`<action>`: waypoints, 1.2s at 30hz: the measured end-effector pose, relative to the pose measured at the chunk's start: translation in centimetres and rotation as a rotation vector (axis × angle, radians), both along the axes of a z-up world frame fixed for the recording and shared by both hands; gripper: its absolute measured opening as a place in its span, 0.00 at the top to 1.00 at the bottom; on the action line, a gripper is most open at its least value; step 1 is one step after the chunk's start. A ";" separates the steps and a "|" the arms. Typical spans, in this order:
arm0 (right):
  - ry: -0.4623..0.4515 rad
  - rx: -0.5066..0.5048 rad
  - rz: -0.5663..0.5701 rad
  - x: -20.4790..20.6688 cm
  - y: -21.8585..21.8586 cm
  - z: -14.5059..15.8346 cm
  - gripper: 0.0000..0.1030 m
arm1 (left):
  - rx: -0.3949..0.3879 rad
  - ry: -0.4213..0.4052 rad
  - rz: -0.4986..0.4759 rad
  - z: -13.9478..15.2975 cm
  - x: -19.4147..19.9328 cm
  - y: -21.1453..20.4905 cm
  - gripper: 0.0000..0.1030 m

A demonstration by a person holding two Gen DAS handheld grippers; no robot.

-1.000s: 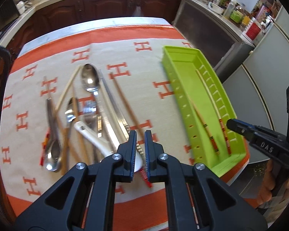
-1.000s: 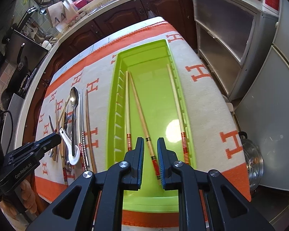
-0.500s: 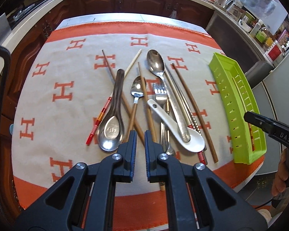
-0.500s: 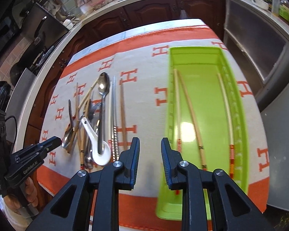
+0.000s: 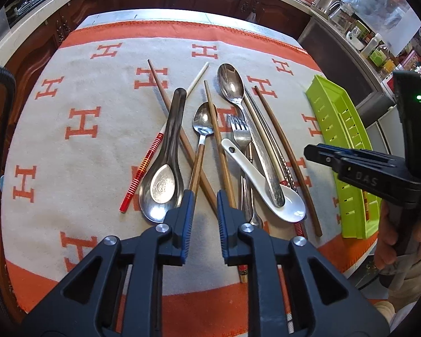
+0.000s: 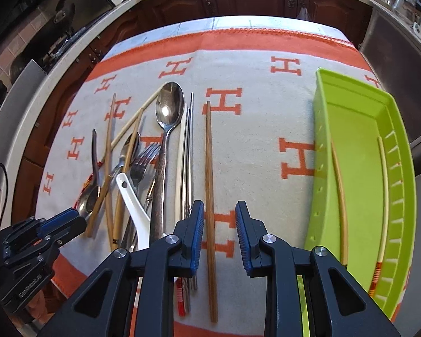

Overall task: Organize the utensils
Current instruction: 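Grasp a wooden chopstick with the right gripper and place it in the tray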

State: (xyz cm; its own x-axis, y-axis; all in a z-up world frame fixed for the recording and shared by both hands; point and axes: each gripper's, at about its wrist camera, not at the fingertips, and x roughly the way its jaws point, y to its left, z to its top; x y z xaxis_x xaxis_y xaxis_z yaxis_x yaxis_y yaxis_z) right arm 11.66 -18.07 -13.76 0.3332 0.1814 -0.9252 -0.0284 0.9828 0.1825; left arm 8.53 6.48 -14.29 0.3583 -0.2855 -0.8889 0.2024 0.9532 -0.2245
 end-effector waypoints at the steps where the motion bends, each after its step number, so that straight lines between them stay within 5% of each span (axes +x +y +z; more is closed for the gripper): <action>1: 0.007 -0.007 0.006 0.2 0.2 -0.4 0.77 | -0.003 0.001 0.000 -0.1 0.0 0.1 0.86; 9: 0.040 -0.058 0.061 1.6 2.0 -3.2 0.81 | -0.018 0.005 -0.003 -0.4 0.4 0.1 0.86; 17: -0.027 -0.151 0.085 1.4 3.3 -3.3 0.93 | -0.027 0.017 0.008 -0.7 0.6 0.3 0.86; 26: -0.035 -0.004 -0.018 0.5 0.7 -2.2 0.94 | -0.019 0.010 0.009 -0.3 0.3 0.5 0.86; 36: -0.104 0.092 -0.091 -3.2 -3.3 2.9 0.94 | -0.007 -0.001 -0.012 0.5 -0.3 -0.4 0.86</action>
